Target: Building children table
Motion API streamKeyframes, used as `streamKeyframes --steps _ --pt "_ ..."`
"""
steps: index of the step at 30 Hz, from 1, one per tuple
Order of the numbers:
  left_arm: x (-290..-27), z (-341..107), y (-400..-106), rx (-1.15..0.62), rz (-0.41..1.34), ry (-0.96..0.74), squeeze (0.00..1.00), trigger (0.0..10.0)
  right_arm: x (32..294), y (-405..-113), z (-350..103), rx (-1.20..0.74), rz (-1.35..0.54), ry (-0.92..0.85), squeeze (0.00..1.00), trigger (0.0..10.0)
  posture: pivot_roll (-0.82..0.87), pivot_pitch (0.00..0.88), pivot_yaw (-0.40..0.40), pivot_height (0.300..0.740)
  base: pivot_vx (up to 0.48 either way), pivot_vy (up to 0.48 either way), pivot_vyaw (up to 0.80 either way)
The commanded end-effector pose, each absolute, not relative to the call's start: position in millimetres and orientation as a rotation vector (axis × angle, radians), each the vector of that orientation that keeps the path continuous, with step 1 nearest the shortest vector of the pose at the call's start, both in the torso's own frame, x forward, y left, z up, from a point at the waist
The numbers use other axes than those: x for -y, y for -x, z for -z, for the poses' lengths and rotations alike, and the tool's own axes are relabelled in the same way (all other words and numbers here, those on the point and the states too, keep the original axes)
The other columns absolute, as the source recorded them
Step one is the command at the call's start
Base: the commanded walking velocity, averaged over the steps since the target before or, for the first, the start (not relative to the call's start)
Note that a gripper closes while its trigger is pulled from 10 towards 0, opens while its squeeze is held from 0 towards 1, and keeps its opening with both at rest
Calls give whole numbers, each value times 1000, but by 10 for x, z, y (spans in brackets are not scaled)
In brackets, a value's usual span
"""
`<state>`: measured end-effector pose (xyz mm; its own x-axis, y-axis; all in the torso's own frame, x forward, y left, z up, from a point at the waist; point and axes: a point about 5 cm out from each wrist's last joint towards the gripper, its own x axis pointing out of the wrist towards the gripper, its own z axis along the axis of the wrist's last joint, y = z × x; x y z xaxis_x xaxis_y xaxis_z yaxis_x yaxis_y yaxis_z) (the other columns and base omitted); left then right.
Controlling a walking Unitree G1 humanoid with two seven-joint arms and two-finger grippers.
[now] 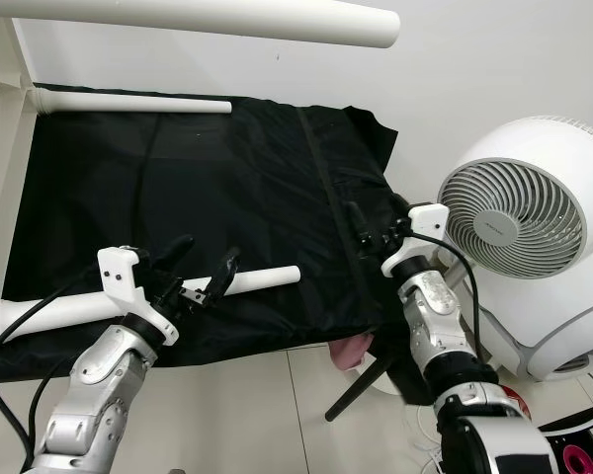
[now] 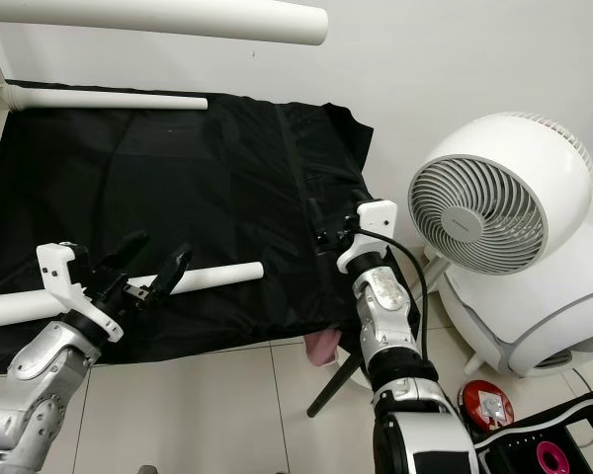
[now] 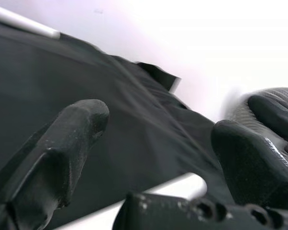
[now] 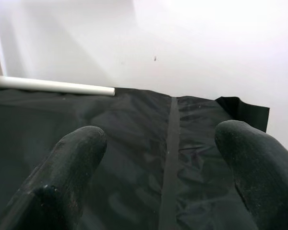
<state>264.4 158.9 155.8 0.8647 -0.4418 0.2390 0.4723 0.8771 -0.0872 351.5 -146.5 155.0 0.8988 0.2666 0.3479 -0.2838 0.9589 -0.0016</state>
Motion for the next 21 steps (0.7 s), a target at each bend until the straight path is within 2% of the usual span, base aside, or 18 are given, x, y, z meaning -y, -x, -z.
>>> streamKeyframes --steps 1,6,8,21 --pt "-1559 -1551 -2720 211 393 142 0 10000 1576 -3508 -1572 358 -229 -55 0 10000 68 58 -117 740 0 0 0" --pt "-1529 -1518 -2763 213 359 137 0 10000 1604 -3497 -1561 360 -202 -60 0 10000 69 43 -111 740 0 0 0" --pt "-1519 -1494 -2808 211 318 72 0 10000 1572 -3476 -1544 357 -170 -81 0 10000 77 21 -110 740 0 0 0" --pt "-1543 -1403 -2933 182 127 63 0 10000 1425 -3365 -1488 357 -91 -72 0 10000 63 0 -93 740 0 0 0"
